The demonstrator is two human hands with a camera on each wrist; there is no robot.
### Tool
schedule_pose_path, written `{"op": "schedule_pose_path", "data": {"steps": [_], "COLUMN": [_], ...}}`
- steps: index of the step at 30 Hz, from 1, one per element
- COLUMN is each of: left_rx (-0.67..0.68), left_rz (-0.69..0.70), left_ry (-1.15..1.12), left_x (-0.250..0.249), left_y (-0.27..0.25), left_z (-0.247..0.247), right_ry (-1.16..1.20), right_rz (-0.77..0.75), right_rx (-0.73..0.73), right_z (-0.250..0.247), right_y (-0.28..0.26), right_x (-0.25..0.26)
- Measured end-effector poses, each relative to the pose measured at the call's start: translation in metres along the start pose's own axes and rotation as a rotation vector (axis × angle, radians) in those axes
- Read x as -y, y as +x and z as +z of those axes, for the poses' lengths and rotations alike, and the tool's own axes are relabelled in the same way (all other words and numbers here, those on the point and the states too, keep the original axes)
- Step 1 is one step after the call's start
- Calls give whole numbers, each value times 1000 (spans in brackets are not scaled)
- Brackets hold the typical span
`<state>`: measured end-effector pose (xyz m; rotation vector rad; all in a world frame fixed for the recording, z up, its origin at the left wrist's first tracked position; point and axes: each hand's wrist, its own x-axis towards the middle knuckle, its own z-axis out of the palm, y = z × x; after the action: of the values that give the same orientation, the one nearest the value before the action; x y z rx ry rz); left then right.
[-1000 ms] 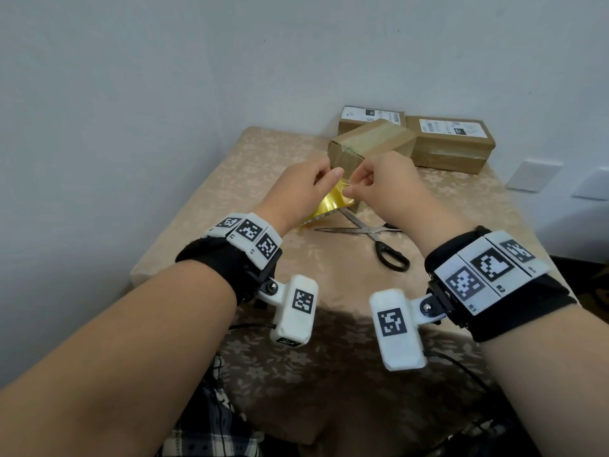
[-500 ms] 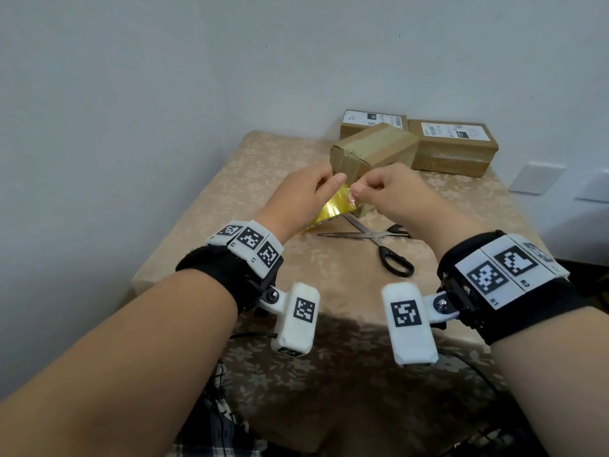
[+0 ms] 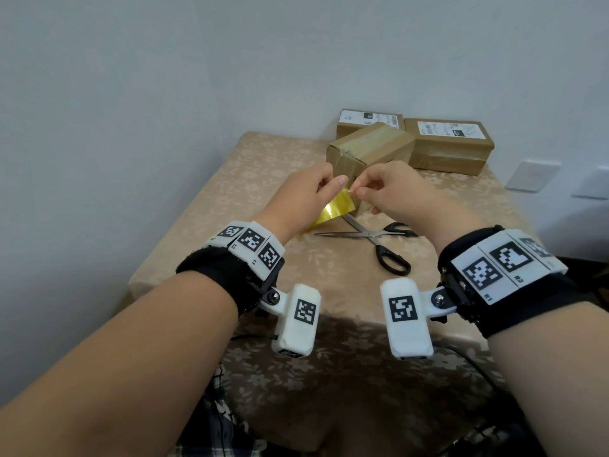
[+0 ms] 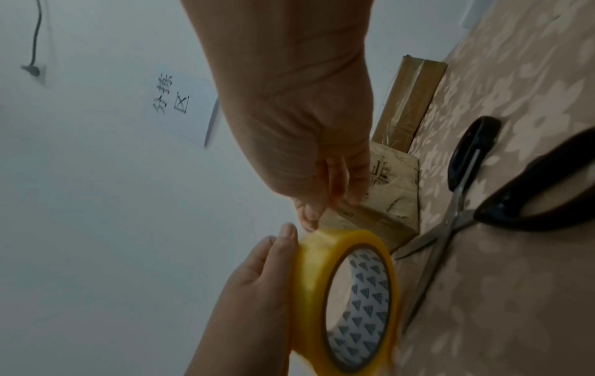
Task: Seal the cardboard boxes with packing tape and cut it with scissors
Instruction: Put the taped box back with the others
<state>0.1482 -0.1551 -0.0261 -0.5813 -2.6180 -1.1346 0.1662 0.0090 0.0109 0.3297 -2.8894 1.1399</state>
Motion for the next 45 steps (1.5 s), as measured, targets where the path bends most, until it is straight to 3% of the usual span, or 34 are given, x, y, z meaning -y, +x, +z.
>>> {"op": "schedule_pose_path", "data": {"steps": [4, 14, 21, 27, 36, 45], "left_rx": [-7, -11, 16, 123, 62, 56], "left_rz": [-4, 17, 9, -37, -60, -80], "left_ry": [-1, 59, 32, -211, -129, -107], "left_x": [2, 3, 4, 11, 6, 2], "left_y": [2, 2, 2, 1, 2, 1], "left_z": [-2, -4, -6, -18, -19, -16], "right_ry": [-43, 400, 359, 446, 73, -38], "right_rz": [-8, 50, 58, 83, -65, -85], "right_rx": [-36, -25, -67, -12, -89, -144], "right_z": [6, 7, 13, 12, 13, 20], "right_y": [3, 3, 1, 1, 6, 8], "right_x": [5, 4, 1, 1, 7, 8]}}
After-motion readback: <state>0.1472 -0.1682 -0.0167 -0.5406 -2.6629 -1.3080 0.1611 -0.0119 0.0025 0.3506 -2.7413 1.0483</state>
